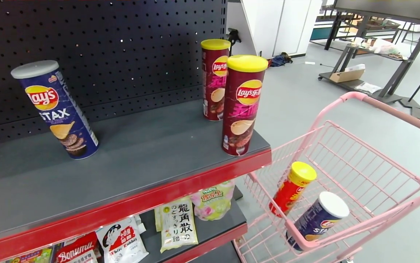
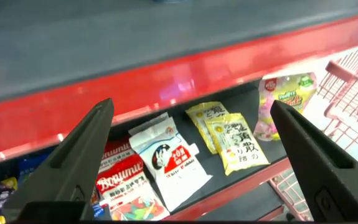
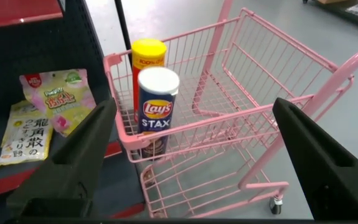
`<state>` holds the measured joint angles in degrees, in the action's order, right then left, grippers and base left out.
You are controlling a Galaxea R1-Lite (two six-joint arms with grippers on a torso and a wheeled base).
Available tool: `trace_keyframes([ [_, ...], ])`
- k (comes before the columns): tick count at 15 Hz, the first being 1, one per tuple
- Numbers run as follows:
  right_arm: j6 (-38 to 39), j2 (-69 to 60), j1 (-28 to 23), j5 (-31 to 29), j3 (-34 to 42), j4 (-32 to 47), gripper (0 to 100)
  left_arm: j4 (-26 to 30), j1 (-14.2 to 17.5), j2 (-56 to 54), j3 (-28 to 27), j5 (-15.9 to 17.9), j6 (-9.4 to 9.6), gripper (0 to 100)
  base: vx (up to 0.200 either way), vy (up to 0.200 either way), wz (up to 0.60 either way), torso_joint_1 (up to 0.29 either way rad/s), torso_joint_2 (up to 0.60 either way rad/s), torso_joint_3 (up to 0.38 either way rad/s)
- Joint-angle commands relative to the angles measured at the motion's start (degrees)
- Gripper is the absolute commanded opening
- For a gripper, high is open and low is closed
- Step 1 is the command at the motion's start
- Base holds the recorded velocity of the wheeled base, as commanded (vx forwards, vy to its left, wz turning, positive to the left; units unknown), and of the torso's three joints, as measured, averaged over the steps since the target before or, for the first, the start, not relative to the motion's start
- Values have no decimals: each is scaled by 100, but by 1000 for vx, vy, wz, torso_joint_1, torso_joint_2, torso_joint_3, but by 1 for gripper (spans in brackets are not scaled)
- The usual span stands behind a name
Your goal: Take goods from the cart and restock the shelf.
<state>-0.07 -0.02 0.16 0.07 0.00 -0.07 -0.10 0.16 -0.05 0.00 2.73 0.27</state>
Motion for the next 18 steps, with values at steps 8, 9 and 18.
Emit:
trace_keyframes([
  [8,1581,3606,2,98,-3234,16,100,1,2,5,0,17,8,100,0,0,0,-69,201,131],
  [9,1414,4160,72,256,-3621,-10,100,1,2,5,0,17,17,100,0,0,0,0,0,0],
  [18,1159,7297,441,476,-905,-2972,100,1,2,5,0,17,8,100,0,0,0,0,0,0],
])
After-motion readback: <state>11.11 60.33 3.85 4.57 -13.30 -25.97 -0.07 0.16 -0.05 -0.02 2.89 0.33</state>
